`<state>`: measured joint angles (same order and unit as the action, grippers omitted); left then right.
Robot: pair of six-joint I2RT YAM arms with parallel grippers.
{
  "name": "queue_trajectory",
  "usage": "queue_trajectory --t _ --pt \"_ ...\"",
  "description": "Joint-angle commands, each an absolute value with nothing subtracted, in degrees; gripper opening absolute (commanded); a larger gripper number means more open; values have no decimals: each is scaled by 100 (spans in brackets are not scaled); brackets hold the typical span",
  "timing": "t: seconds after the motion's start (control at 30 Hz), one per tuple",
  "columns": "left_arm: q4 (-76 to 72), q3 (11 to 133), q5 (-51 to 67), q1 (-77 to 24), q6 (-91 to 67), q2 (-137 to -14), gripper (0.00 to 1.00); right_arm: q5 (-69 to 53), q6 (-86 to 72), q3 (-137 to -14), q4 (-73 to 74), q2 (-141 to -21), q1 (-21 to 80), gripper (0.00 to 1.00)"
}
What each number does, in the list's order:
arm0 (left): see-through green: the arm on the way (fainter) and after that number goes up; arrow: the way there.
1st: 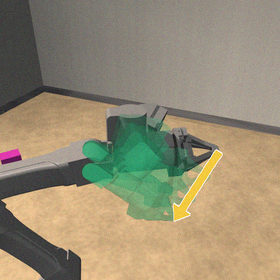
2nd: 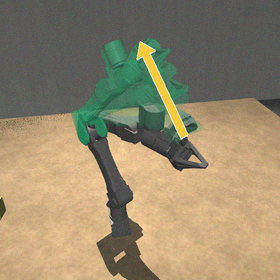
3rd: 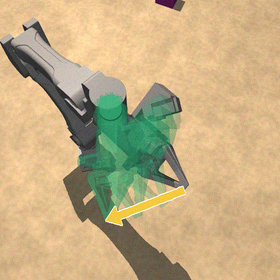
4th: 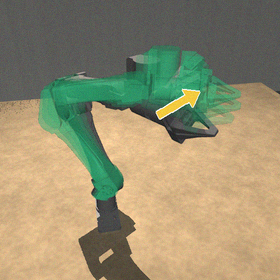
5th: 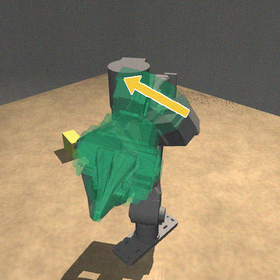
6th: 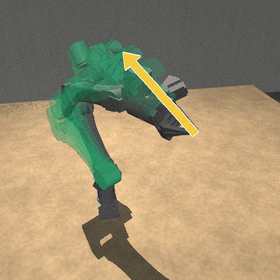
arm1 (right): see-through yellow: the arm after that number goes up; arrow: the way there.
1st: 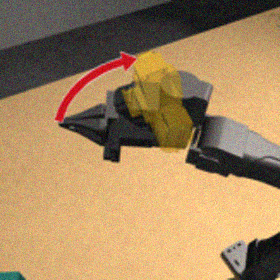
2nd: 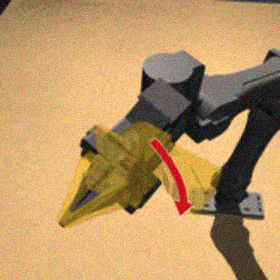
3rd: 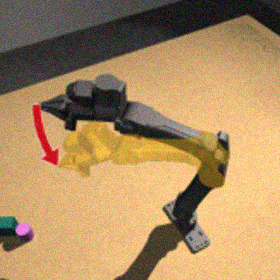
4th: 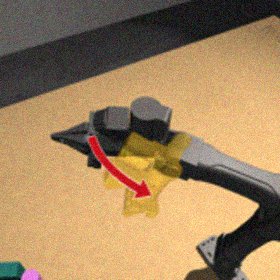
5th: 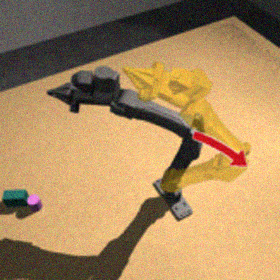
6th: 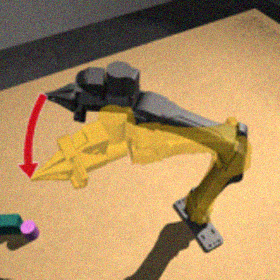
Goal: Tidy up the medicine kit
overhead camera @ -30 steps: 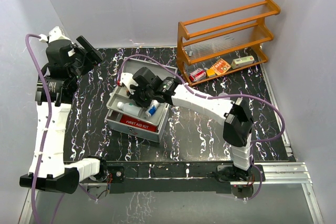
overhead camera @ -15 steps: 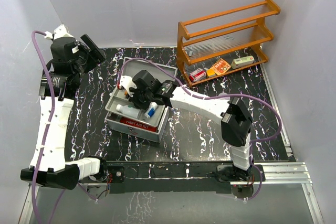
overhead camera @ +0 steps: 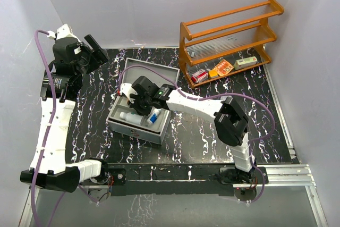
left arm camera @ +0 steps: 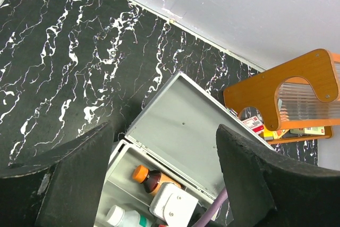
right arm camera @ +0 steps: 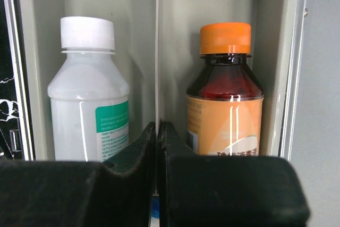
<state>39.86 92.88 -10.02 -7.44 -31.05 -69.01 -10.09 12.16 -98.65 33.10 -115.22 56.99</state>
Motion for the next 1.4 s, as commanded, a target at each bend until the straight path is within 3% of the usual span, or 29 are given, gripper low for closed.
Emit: queue_trajectory --t 0.0,1.0,1.37 --pt "3888 9292 -1037 -791 -3024 -6846 76 -1085 1369 -10220 3027 -11454 5680 0" --pt "3856 9313 -927 -851 -3032 -6971 77 -1336 1593 -10407 3425 -11635 5681 4" --pt "3845 9257 -874 -853 -3076 -6946 77 -1664 1198 -10473 3693 -11621 5687 0"
